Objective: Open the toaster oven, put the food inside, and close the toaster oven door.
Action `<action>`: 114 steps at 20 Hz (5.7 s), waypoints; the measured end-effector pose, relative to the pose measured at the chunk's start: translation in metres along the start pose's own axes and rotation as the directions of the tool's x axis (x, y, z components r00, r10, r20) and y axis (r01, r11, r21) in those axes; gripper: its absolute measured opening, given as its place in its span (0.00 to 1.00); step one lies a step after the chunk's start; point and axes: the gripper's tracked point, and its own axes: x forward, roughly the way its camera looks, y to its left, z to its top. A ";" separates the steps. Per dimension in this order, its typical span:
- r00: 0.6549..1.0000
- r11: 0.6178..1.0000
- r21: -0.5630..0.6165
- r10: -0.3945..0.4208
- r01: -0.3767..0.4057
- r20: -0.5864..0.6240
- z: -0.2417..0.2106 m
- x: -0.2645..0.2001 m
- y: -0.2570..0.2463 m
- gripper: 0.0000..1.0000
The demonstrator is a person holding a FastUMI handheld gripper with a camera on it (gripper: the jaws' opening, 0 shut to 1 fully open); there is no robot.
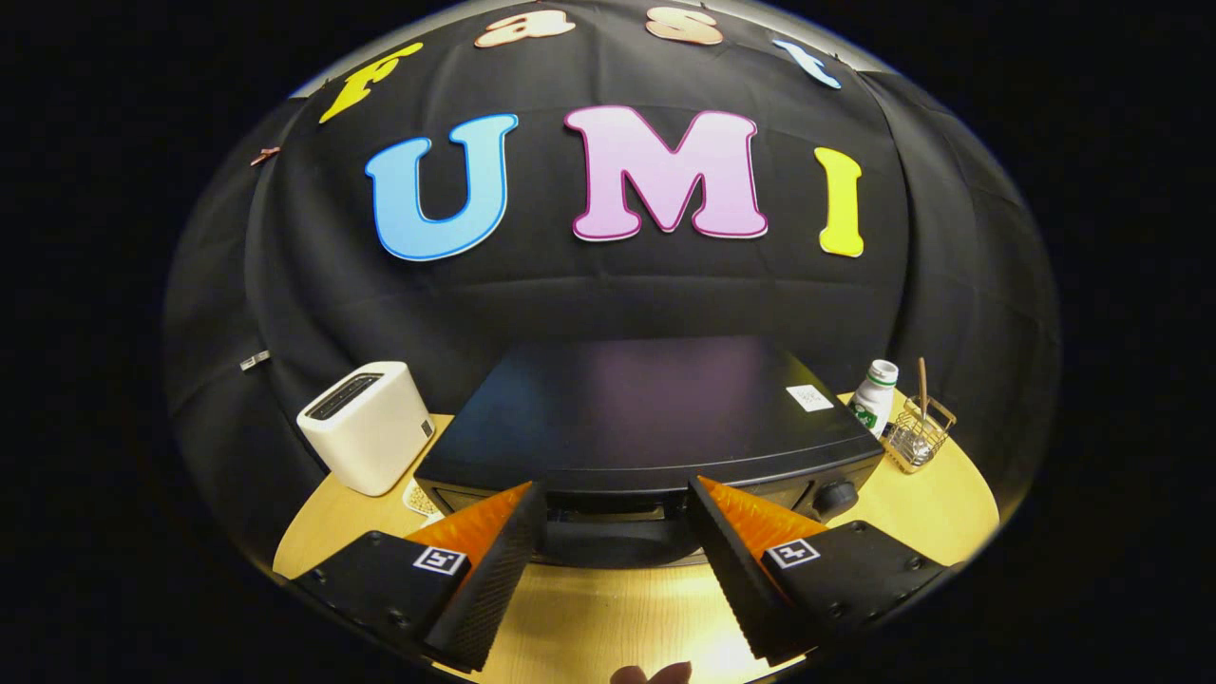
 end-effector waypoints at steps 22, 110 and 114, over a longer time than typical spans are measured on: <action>0.978 0.993 -0.115 -0.037 0.014 -0.205 -0.138 -0.077 -0.003 0.99; 0.860 0.373 0.854 0.218 0.364 -0.461 -0.137 -0.108 -0.068 0.05; 0.886 0.206 0.884 0.117 0.420 -0.449 -0.129 -0.061 -0.044 0.05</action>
